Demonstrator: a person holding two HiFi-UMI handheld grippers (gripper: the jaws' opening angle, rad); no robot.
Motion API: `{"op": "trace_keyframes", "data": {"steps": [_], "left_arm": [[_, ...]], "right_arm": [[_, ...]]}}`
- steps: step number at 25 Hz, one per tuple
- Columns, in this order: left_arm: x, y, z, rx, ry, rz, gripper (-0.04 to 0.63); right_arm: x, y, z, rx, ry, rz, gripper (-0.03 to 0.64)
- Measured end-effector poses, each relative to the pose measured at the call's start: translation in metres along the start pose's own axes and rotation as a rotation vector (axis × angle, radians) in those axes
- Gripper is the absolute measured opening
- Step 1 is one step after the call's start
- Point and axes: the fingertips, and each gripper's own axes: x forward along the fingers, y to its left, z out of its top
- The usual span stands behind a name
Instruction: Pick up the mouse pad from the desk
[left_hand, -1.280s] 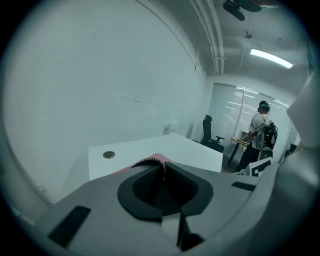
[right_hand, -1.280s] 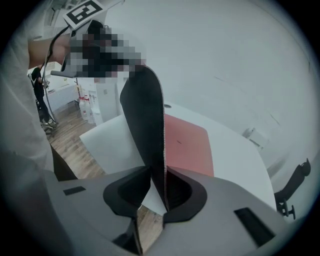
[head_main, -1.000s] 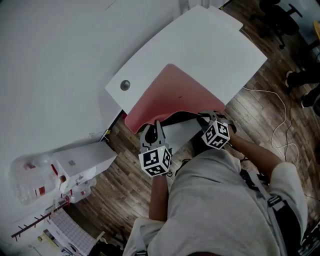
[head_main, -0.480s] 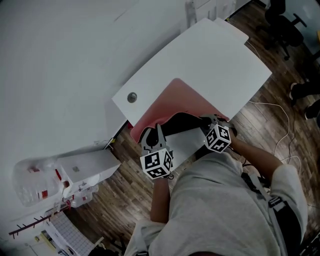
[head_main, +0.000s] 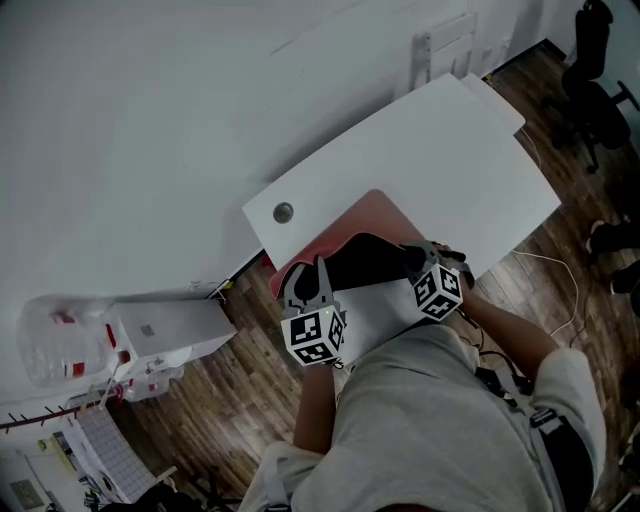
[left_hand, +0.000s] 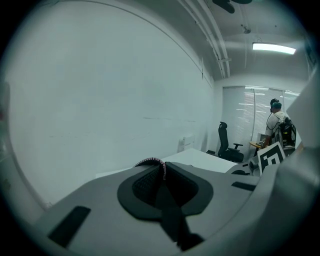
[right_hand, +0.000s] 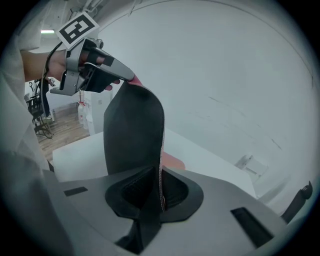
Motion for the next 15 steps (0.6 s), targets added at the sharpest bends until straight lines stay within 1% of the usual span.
{"op": "trace_keyframes", "data": {"steps": [4, 9, 12, 15], "left_arm": [[0.003, 0.008, 0.012, 0.009, -0.017, 0.045, 0.031], [-0.004, 0.018, 0.03, -0.003, -0.037, 0.088, 0.031], [-0.009, 0.023, 0.04, -0.001, -0.047, 0.085, 0.031], [-0.017, 0.022, 0.055, 0.016, -0.071, 0.065, 0.031]], "right_arm": [[0.0, -0.016, 0.022, 0.054, -0.018, 0.014, 0.058], [-0.008, -0.029, 0.055, 0.048, -0.063, -0.011, 0.052], [-0.012, -0.034, 0.07, 0.047, -0.092, -0.034, 0.052], [-0.022, -0.038, 0.083, 0.036, -0.118, -0.079, 0.051]]}}
